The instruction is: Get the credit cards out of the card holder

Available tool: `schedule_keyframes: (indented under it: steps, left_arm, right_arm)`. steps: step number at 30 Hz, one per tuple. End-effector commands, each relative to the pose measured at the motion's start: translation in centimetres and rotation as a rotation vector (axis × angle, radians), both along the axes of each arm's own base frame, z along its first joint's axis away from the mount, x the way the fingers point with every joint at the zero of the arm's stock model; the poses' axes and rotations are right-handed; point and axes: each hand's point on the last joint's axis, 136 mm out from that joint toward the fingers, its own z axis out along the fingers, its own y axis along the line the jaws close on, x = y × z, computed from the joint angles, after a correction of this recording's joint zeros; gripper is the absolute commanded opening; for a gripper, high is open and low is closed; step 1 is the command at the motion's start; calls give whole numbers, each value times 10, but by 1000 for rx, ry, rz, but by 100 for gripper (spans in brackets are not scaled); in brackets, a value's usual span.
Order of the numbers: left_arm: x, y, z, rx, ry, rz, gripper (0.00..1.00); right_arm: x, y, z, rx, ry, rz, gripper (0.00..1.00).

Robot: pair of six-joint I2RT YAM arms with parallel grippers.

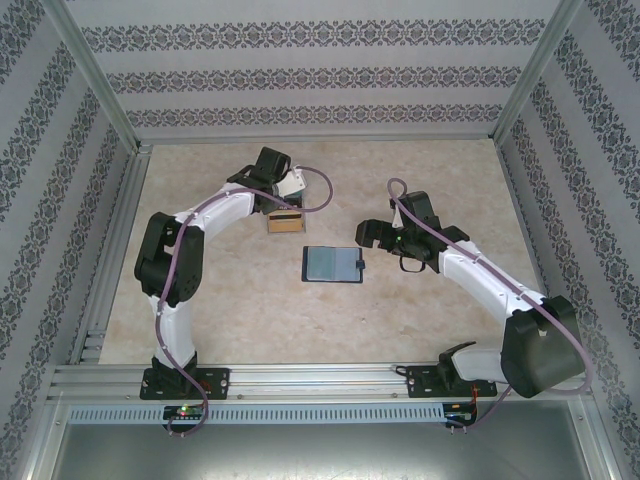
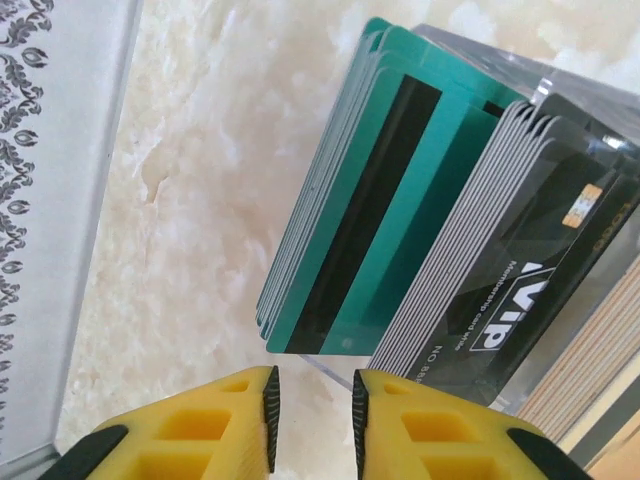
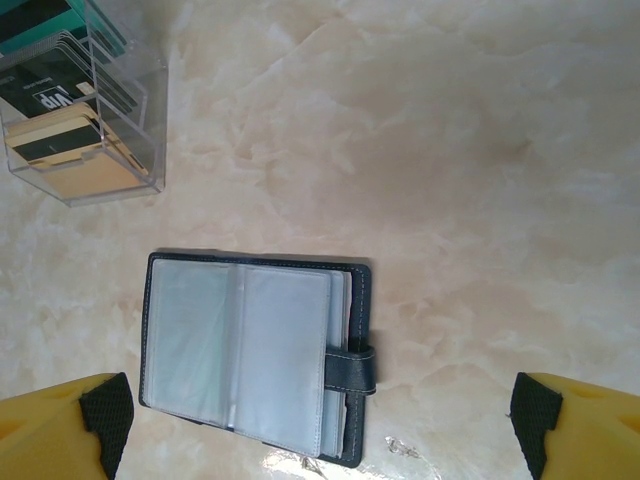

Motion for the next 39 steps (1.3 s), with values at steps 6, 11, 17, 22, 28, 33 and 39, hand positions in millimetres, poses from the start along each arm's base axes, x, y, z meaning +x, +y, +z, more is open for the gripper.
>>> schedule_keyframes:
  steps: [6, 11, 17, 22, 28, 33, 39]
  left_arm:
    - [-21, 1, 79, -366, -59, 260, 54]
    - [-52, -4, 117, -691, -84, 368, 99]
    - [-84, 19, 133, -996, -104, 682, 99]
    - [-111, 8, 107, -1121, 86, 787, 100]
    - [-139, -20, 57, -1302, 335, 882, 84]
    - [-157, -46, 18, -1303, 468, 926, 73]
    - [-173, -90, -19, -1232, 605, 905, 61]
  right_arm:
    - [-12, 11, -13, -24, 26, 31, 98]
    - [-17, 17, -27, -54, 48, 54, 98]
    - [-25, 30, -46, -62, 80, 94, 82]
    - [-28, 42, -64, -68, 119, 131, 65]
    - [-26, 48, -82, -93, 162, 140, 54]
    - [-28, 48, -95, -112, 190, 144, 50]
    - [-28, 52, -102, -109, 207, 157, 43]
